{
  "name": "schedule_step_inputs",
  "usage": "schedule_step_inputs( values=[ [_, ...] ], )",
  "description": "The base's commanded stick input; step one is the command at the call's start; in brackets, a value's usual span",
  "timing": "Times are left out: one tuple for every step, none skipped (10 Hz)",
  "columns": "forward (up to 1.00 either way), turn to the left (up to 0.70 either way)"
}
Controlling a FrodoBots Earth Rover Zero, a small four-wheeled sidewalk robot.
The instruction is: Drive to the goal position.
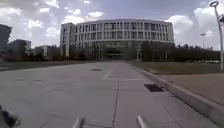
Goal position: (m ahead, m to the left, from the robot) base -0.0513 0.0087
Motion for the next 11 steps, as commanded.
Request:
schedule_step_inputs(
  values=[
    [0.7, 0.0],
    [0.7, 0.0],
    [0.7, 0.0],
    [0.7, 0.0],
    [0.7, 0.0],
    [0.7, 0.0],
    [0.7, 0.0],
    [0.7, 0.0],
    [0.7, 0.0],
    [0.7, 0.0],
    [0.7, 0.0]
  ],
)
